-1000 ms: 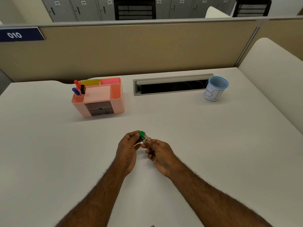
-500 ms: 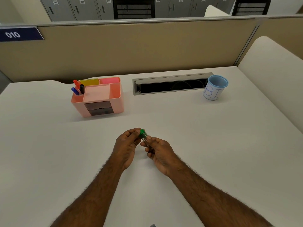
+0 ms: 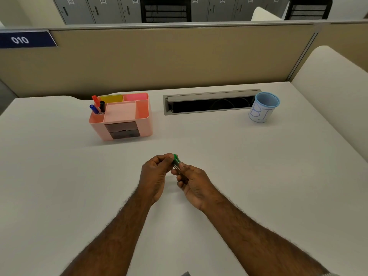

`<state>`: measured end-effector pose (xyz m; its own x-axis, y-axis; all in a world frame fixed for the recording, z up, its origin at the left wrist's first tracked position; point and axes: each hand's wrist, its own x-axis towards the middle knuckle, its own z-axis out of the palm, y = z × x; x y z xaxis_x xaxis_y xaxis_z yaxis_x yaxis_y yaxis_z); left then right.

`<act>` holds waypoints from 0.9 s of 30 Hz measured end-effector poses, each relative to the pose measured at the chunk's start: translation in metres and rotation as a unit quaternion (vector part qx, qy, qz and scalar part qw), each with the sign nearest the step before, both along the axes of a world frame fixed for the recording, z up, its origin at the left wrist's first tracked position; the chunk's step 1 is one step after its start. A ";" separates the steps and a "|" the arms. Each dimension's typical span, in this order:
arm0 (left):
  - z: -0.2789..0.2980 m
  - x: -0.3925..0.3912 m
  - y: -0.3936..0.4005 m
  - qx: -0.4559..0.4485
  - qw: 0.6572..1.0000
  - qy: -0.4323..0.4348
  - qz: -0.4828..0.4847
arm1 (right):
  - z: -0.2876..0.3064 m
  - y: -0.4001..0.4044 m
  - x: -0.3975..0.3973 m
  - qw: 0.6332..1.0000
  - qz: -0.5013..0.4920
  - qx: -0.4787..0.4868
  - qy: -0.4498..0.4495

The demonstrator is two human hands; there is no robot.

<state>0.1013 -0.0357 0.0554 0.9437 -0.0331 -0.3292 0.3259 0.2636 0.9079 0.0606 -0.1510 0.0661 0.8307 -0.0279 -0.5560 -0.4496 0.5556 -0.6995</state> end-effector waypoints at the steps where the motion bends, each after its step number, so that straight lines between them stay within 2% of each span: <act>1: 0.001 0.002 0.000 0.009 1.000 -0.004 -0.003 | 0.000 0.001 0.001 0.999 -0.005 0.033 0.008; 3: 0.001 0.005 0.003 0.045 0.999 -0.014 -0.013 | 0.000 0.001 0.002 0.996 0.006 0.082 0.017; 5: 0.004 0.009 0.009 0.087 0.995 -0.029 -0.026 | 0.004 0.000 0.006 0.995 0.069 0.067 0.002; 8: 0.012 0.020 0.024 0.109 0.992 -0.049 -0.029 | 0.017 -0.003 0.026 0.973 0.204 -0.094 -0.042; 10: 0.021 0.030 0.035 0.098 0.993 -0.058 -0.027 | 0.025 0.003 0.045 0.948 0.252 -0.184 -0.071; 13: 0.039 0.044 0.046 0.134 0.987 -0.088 -0.018 | 0.037 0.018 0.075 0.911 0.262 -0.302 -0.105; 16: 0.057 0.064 0.059 0.209 0.970 -0.113 0.051 | 0.051 0.036 0.105 0.880 0.238 -0.375 -0.167; 17: 0.062 0.070 0.064 0.268 0.953 -0.122 0.073 | 0.057 0.041 0.114 0.873 0.227 -0.391 -0.185; 19: 0.067 0.085 0.077 0.438 0.884 -0.140 0.085 | 0.067 0.051 0.134 0.860 0.203 -0.416 -0.216; 20: 0.067 0.091 0.082 0.491 0.855 -0.148 0.077 | 0.071 0.055 0.142 0.855 0.189 -0.425 -0.230; 24: 0.059 0.115 0.107 0.590 0.792 -0.146 0.051 | 0.083 0.074 0.180 0.831 0.152 -0.449 -0.290; 27: 0.054 0.126 0.113 0.654 0.744 -0.137 0.010 | 0.085 0.083 0.203 0.834 0.149 -0.451 -0.280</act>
<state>0.2274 0.0769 0.1092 0.9772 0.1619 0.1375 0.0899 -0.9017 0.4230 0.2639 -0.0678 0.1515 0.9979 0.0289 0.0577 0.0644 -0.3873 -0.9197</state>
